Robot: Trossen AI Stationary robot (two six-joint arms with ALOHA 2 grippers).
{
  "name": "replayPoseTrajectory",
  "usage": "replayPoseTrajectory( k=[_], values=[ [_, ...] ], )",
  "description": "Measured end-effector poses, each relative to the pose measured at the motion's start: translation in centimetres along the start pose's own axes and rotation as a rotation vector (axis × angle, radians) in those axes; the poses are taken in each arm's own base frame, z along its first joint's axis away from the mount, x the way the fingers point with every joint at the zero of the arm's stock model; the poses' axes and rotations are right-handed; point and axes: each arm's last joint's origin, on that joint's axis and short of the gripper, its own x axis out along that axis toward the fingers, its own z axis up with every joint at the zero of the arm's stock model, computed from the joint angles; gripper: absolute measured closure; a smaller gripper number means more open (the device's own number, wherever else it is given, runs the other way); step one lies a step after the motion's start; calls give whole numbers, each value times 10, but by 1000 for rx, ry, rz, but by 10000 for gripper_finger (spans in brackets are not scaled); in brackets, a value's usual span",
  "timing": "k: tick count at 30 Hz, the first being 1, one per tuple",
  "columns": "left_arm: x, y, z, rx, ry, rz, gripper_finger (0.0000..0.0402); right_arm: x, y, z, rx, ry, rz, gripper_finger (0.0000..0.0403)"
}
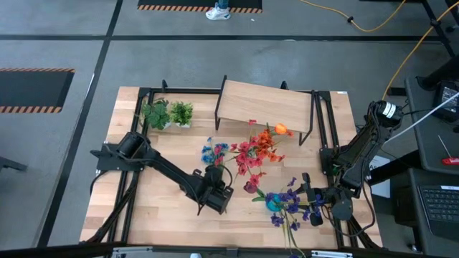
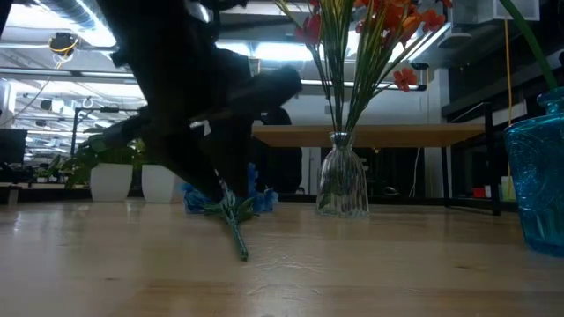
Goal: Pick and place flowers into a vace then onto a shelf
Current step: Put the blue flowers into the blue vase
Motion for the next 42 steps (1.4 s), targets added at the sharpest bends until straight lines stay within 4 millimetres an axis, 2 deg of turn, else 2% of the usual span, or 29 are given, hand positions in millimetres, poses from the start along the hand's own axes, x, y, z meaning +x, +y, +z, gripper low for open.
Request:
replayPoseTrajectory(
  k=[9,24,36,42],
  values=[
    [16,1,-10,8,55,39,277,0,0,0,0,0,0,222],
    [7,1,-25,80,131,21,281,0,0,0,1,0,0,222],
    [-4,14,-39,224,277,126,385,0,0,0,0,0,0,222],
    [-22,20,-41,300,291,123,392,0,0,0,0,0,0,222]
  ],
)
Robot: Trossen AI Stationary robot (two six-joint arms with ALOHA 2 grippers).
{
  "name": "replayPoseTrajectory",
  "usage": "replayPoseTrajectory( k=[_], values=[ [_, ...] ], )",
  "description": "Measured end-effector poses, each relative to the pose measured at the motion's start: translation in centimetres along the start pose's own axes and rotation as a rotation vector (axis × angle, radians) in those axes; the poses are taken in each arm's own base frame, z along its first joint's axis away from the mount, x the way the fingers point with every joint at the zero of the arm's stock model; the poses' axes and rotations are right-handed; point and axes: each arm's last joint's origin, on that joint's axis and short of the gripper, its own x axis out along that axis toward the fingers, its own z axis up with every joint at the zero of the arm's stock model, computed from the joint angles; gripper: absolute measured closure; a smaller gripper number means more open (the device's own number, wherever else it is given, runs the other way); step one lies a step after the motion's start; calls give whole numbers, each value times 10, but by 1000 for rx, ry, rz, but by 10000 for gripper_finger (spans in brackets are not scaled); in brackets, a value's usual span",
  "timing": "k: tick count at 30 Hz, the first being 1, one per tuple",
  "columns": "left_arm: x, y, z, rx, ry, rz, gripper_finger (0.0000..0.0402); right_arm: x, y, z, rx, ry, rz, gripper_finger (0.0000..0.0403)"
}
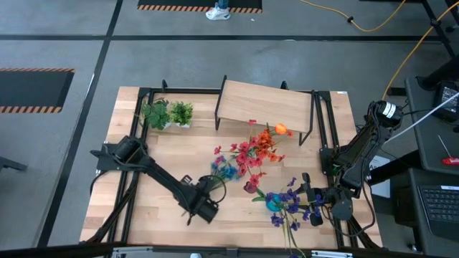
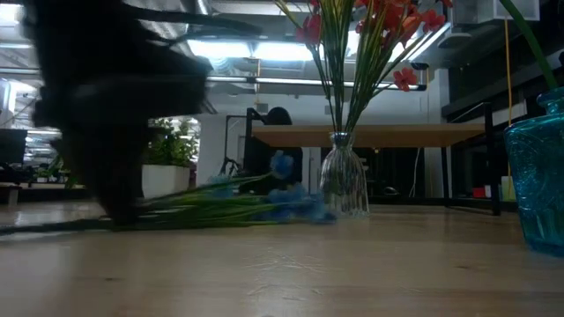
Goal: Pick and place flowers into a vace then onto a shelf
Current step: Put the blue flowers into the blue vase
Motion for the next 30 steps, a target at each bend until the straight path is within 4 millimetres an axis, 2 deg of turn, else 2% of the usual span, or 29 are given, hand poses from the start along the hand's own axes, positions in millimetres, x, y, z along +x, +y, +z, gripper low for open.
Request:
replayPoseTrajectory(
  k=[7,11,14,18,23,30],
  values=[
    [-40,13,-16,69,-4,-33,394,0,0,0,0,0,0,222],
    [-61,17,-29,107,-96,-94,395,0,1,2,4,-5,4,222],
    [-77,20,-37,118,-201,-140,394,-2,8,15,7,-24,17,222],
    [-93,25,-47,129,-286,-193,394,-6,18,34,-80,-31,25,222],
    [-102,22,-58,205,-362,-253,395,-13,28,60,-103,-7,57,222],
    [-110,12,-64,300,-465,-342,396,-26,47,92,-63,15,275,222]
  ],
)
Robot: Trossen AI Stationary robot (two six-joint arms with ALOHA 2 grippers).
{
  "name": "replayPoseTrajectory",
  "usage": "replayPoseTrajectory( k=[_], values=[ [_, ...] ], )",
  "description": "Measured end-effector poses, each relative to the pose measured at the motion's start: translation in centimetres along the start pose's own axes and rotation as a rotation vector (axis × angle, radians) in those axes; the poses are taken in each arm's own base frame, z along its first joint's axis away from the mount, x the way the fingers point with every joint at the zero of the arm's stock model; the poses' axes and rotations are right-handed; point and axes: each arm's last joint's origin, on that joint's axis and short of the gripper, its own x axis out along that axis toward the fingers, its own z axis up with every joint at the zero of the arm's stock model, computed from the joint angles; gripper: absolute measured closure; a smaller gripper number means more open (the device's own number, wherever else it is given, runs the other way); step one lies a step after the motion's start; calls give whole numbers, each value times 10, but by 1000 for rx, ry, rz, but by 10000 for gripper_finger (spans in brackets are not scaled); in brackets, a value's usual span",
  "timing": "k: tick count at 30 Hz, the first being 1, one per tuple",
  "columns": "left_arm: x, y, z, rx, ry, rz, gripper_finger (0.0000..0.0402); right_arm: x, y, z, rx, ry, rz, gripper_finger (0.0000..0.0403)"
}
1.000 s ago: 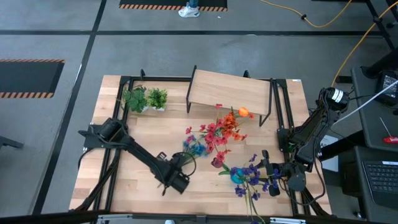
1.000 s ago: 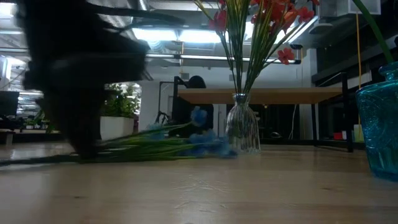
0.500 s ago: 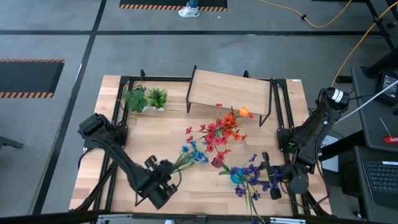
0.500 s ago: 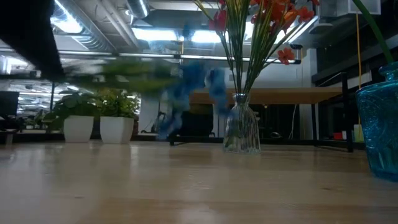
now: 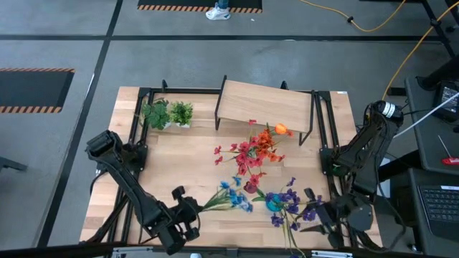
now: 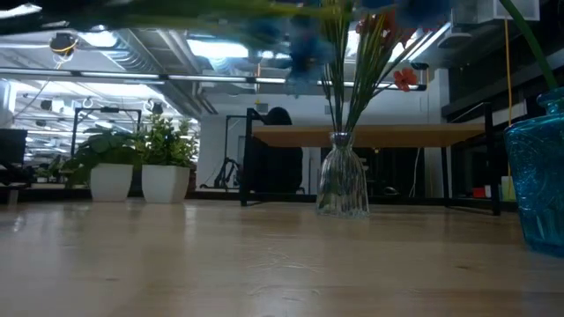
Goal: Pick and place flowers into a vace then onto a shelf
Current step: Put the blue flowers into the blue vase
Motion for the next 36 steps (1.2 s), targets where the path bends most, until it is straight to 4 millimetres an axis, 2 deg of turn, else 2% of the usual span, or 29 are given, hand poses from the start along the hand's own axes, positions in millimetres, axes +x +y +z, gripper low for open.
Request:
replayPoseTrajectory(
  k=[7,14,19,25,29,36],
  values=[
    [-5,-4,3,115,-59,-33,396,-7,15,23,-138,-190,88,222],
    [-43,-1,9,131,-195,-90,396,-20,25,45,-318,-431,111,222],
    [-66,1,8,157,-311,-91,396,-20,22,54,-420,-508,60,222],
    [-81,5,9,183,-403,-74,396,-16,9,67,-448,-583,-29,222],
    [-81,5,9,186,-397,-77,396,-15,5,69,-404,-549,-27,222],
    [-78,6,11,184,-380,-77,396,-3,1,48,-327,-335,-1,222]
  ],
)
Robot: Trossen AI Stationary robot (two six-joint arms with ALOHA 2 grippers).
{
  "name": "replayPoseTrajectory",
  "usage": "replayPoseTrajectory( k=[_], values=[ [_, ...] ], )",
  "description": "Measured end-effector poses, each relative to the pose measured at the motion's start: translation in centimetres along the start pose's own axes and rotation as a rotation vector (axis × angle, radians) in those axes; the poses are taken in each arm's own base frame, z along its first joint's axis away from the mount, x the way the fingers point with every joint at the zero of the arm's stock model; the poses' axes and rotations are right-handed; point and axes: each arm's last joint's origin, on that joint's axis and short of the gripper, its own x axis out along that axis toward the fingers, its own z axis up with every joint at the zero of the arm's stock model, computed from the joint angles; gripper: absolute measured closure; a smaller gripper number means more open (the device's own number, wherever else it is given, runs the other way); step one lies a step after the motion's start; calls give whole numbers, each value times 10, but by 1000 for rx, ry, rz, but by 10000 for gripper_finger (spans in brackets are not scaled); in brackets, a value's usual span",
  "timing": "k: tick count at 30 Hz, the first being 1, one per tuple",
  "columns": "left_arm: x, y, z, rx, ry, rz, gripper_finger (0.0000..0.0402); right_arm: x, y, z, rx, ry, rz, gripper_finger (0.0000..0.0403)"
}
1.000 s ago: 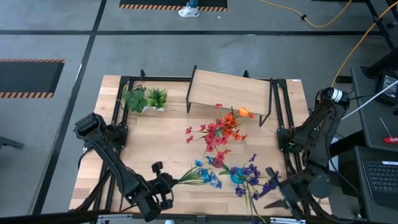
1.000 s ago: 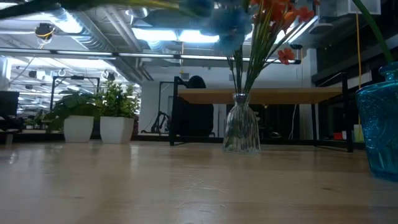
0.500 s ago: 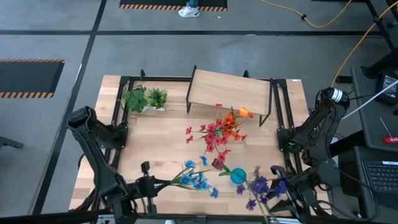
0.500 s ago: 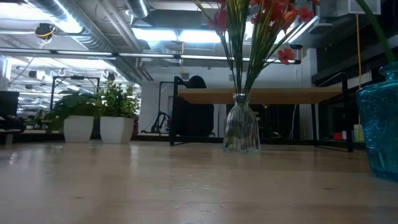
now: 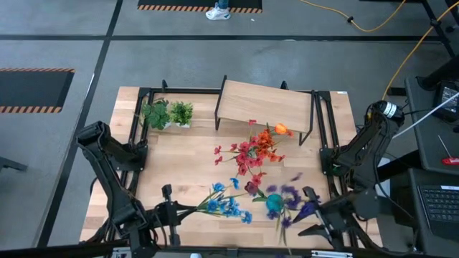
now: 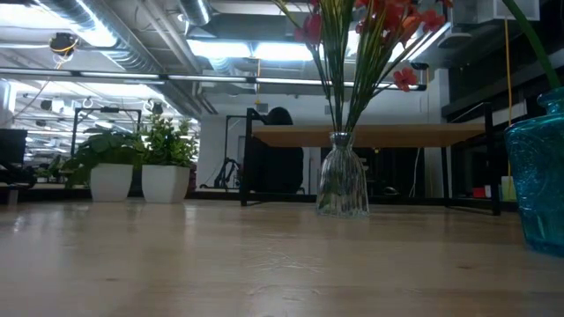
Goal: Pick and place flowers into a vace then onto a shelf
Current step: Put the blue flowers into the blue vase
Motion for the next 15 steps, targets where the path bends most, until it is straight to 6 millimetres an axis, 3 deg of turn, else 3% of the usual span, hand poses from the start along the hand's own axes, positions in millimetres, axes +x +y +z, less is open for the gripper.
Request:
replayPoseTrajectory(
  k=[15],
  values=[
    [1,3,-2,3,14,17,396,-5,4,-51,169,245,-7,222]
  ],
)
